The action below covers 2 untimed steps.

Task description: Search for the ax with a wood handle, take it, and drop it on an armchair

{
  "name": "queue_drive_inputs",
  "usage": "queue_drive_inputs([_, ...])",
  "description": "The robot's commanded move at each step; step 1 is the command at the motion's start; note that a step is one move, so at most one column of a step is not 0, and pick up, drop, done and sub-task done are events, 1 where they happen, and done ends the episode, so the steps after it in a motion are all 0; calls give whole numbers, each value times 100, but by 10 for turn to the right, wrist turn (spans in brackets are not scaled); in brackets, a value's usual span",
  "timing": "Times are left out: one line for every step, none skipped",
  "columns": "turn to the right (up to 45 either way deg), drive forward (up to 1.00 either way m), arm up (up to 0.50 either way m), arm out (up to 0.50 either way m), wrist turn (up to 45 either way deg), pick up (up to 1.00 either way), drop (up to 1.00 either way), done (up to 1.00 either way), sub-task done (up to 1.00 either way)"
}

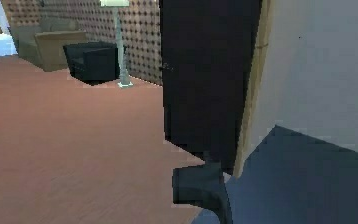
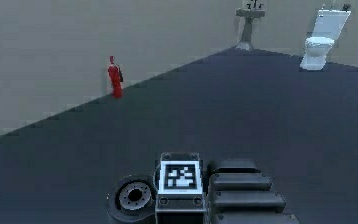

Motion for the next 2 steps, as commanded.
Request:
queue_drive_inputs([0,30,0,0,0,0,0,0,0])
queue_drive_inputs([-330,0,0,0,0,0,0,0,0])
